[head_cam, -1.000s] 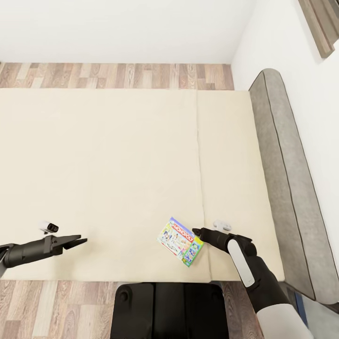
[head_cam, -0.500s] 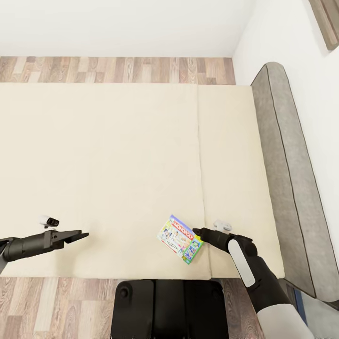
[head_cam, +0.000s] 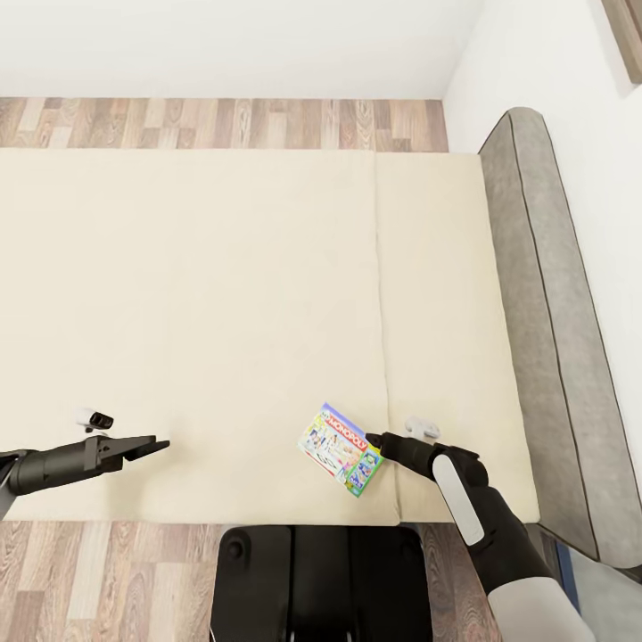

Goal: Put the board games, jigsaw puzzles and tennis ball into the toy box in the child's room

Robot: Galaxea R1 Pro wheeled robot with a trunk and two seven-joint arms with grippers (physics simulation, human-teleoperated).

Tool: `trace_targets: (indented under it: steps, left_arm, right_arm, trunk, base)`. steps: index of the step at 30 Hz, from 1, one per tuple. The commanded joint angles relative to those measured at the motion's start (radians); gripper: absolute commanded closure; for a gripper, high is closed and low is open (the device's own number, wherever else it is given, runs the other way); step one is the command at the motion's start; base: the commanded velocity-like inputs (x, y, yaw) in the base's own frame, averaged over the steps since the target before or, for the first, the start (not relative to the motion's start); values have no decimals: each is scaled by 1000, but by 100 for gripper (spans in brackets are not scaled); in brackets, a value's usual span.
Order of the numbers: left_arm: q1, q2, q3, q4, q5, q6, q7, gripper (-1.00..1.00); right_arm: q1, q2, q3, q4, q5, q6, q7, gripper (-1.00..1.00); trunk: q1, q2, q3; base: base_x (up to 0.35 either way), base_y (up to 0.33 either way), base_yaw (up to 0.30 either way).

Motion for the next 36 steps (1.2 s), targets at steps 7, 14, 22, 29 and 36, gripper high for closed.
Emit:
trace_targets:
  steps: [7, 14, 22, 29, 36]
  left_arm:
    - [0, 0, 0, 1, -1, 9, -4, -100]
    - [0, 0, -1, 1, -1, 8, -4, -100]
    - [0, 0, -2, 3, -1, 7, -4, -100]
    - [0, -1, -3, 3, -1, 6, -4, -100]
    - [0, -1, -2, 4, -1, 6, -4, -100]
  right_arm:
    - [0, 3, 0, -1, -6, 4, -5, -100]
    - [2, 9, 0, 0, -5, -6, -6, -100]
    - [2, 9, 2, 0, -7, -24, -5, -100]
    - [1, 9, 2, 0, -7, -27, -5, -100]
    - [2, 10, 0, -1, -7, -27, -5, -100]
  trunk:
    - [1, -2, -2]
    - [1, -2, -2]
    - [1, -2, -2]
    - [1, -2, -2]
    - [1, -2, -4]
  base:
    - [0, 0, 0]
    - [0, 0, 0]
    - [0, 0, 0]
    - [0, 0, 0]
    - [0, 0, 0]
